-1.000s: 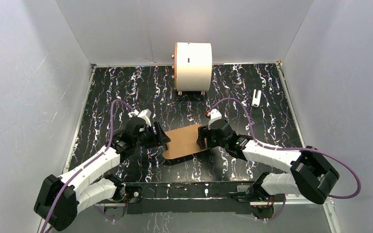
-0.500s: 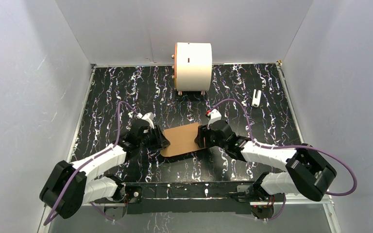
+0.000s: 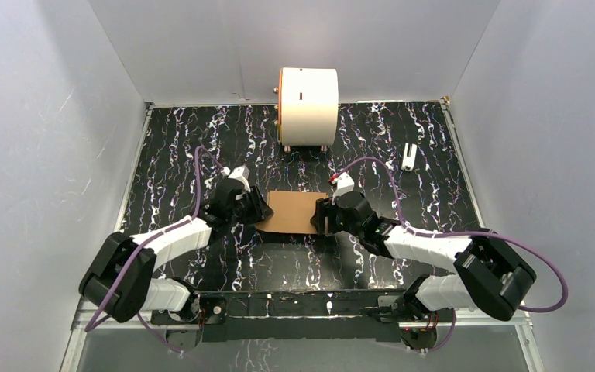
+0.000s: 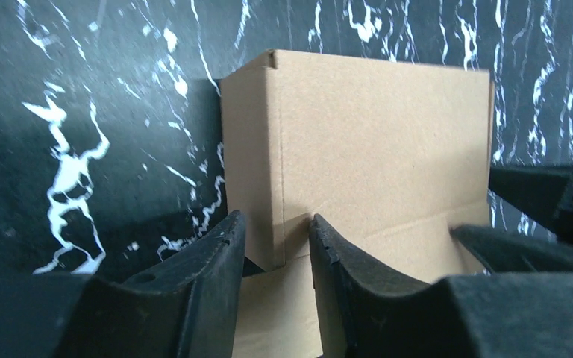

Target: Fold the paper box

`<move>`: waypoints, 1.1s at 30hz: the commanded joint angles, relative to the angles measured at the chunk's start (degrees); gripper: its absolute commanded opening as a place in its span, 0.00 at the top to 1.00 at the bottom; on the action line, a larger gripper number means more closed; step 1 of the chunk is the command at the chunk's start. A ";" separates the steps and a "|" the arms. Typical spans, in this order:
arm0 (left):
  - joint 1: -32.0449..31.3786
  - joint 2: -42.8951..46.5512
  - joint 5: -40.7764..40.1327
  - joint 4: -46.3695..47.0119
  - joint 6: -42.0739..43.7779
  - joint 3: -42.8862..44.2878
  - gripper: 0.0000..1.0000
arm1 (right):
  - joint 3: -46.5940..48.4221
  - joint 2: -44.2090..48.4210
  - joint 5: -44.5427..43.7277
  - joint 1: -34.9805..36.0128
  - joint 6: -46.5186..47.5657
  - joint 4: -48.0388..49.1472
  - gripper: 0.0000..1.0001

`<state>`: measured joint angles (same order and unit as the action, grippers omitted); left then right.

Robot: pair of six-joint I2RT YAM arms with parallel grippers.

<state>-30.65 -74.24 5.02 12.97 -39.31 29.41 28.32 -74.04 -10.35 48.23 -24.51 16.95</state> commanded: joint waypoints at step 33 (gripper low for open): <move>11.45 24.89 -21.35 -27.63 23.51 15.84 0.12 | 26.09 -10.05 0.82 13.33 48.31 -27.74 0.02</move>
<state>-20.16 -51.99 -13.41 -13.78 -18.52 46.13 50.74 -82.08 -0.16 59.46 20.34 -9.93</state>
